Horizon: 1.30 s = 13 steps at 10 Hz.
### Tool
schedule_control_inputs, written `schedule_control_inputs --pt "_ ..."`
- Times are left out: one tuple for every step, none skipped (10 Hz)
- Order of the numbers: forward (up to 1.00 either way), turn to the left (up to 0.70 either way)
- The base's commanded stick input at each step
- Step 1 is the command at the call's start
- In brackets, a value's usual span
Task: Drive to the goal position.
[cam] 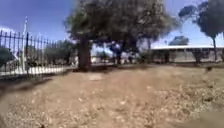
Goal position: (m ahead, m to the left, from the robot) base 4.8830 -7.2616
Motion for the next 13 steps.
schedule_control_inputs --pt "0.70 0.00" --pt "0.70 0.00" --pt "0.70 0.00" --pt "0.70 0.00" --pt "0.70 -0.26" --pt "0.70 -0.35" --pt "0.70 -0.13" --pt "0.70 0.00" --pt "0.70 0.00" --pt "0.70 0.00" --pt "0.70 0.00" --pt "0.70 0.00" --pt "0.70 0.00"
